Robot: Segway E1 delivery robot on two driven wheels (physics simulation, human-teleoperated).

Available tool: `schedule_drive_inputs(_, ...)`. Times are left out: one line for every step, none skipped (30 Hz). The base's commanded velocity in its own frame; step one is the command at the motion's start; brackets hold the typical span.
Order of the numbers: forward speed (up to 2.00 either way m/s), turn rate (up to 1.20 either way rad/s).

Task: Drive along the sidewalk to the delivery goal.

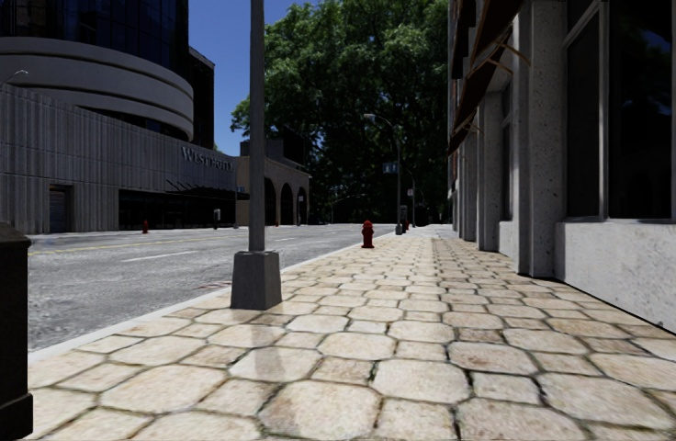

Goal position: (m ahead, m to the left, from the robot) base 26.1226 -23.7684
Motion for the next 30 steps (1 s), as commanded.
schedule_drive_inputs(2.0,0.0)
schedule_drive_inputs(2.0,0.0)
schedule_drive_inputs(2.0,0.0)
schedule_drive_inputs(2.0,0.0)
schedule_drive_inputs(2.0,-0.04)
schedule_drive_inputs(2.0,-0.27)
schedule_drive_inputs(2.0,-0.27)
schedule_drive_inputs(2.0,-0.46)
schedule_drive_inputs(2.0,-0.75)
schedule_drive_inputs(2.0,-0.93)
schedule_drive_inputs(2.0,-0.98)
schedule_drive_inputs(2.0,-0.99)
schedule_drive_inputs(2.0,-0.99)
schedule_drive_inputs(2.0,-1.0)
schedule_drive_inputs(2.0,-1.0)
schedule_drive_inputs(2.0,-1.0)
schedule_drive_inputs(2.0,-1.0)
schedule_drive_inputs(2.0,-0.86)
schedule_drive_inputs(2.0,-0.06)
schedule_drive_inputs(2.0,-0.06)
schedule_drive_inputs(2.0,0.0)
schedule_drive_inputs(2.0,0.0)
schedule_drive_inputs(2.0,0.0)
schedule_drive_inputs(2.0,0.0)
schedule_drive_inputs(2.0,0.0)
schedule_drive_inputs(2.0,0.0)
schedule_drive_inputs(2.0,0.0)
schedule_drive_inputs(2.0,0.0)
schedule_drive_inputs(2.0,0.0)
schedule_drive_inputs(2.0,0.0)
